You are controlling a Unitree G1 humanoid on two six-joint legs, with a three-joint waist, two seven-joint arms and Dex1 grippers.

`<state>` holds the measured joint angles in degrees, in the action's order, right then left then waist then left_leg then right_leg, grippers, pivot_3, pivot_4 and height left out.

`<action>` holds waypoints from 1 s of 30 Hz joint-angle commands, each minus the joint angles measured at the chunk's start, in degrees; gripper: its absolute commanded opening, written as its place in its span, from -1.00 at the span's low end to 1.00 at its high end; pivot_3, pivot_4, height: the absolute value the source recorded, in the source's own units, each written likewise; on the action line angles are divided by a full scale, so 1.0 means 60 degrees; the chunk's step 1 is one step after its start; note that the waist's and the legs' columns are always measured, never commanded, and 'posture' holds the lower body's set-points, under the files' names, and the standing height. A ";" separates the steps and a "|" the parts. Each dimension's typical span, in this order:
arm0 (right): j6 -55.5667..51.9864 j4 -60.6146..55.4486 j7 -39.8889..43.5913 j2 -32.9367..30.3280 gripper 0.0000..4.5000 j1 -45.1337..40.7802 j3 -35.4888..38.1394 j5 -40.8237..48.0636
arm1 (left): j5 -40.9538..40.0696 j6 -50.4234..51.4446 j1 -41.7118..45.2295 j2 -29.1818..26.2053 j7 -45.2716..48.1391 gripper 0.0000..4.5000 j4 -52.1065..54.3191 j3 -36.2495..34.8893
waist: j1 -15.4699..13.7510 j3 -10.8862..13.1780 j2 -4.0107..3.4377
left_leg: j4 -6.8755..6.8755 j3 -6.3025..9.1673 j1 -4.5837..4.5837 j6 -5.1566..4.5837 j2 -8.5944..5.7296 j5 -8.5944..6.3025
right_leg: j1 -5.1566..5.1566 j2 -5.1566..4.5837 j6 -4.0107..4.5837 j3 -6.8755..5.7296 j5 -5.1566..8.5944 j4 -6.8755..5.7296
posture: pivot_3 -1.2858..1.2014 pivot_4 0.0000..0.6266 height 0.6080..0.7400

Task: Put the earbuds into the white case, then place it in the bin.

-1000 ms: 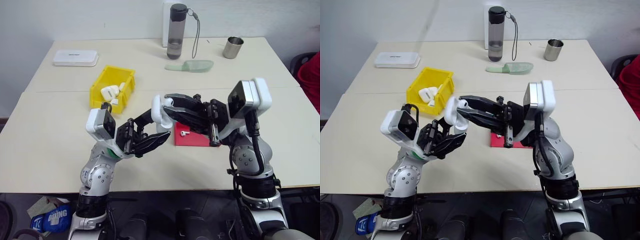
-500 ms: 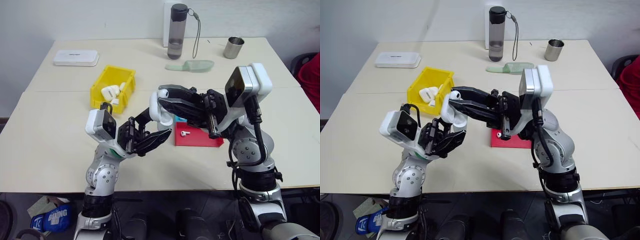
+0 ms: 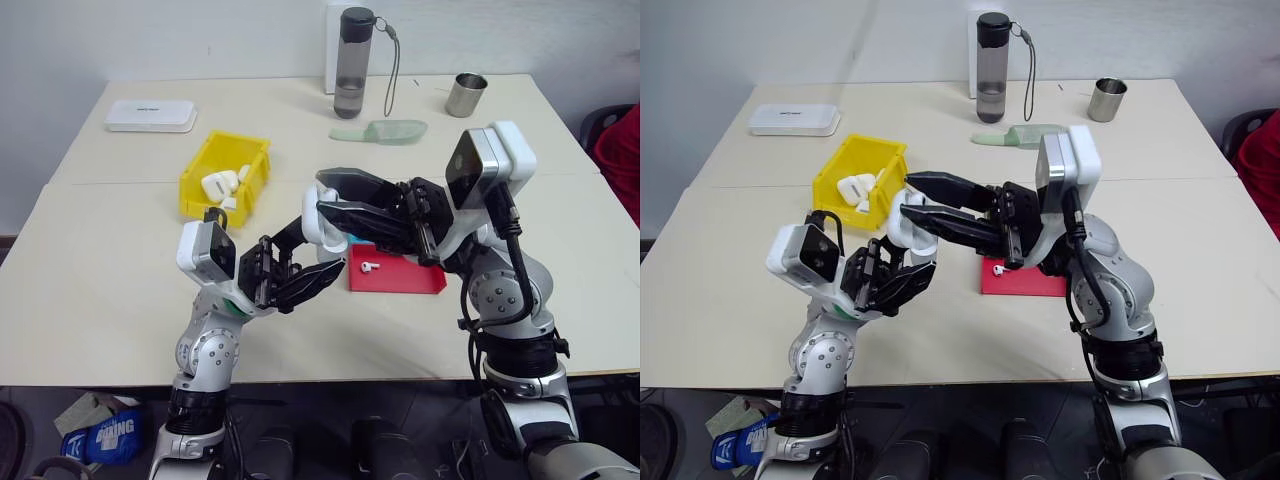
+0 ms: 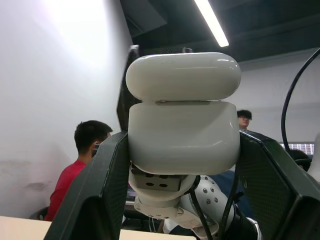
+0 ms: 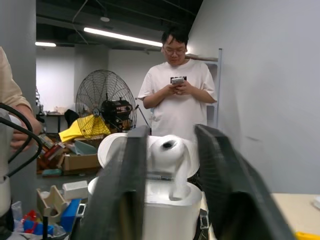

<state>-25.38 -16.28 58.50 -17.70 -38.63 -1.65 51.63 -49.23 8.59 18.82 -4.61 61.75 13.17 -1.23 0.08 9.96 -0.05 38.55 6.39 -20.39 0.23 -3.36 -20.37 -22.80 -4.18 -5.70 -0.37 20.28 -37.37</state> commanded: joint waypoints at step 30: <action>-0.0475 -0.0943 -0.0139 -0.2350 -0.01 0.0682 0.1229 -0.0205 | -0.0348 0.0011 0.0006 -0.0325 -0.0136 0.23 0.0291 -0.0292 | -0.0199 0.0005 0.0008 | -0.0012 -0.0005 -0.0006 -0.0004 0.0002 0.0000 | 0.0018 0.0001 0.0000 -0.0002 0.0000 0.0050 | 0.03 -0.52 1.00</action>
<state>-29.62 -20.43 57.25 -32.08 -33.15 5.56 50.41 -50.29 8.73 17.99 -6.57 60.59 13.42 -3.25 -1.12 9.99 -0.01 38.48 6.36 -20.42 0.20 -3.34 -20.38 -22.69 -4.18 -5.70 -0.39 20.27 -37.07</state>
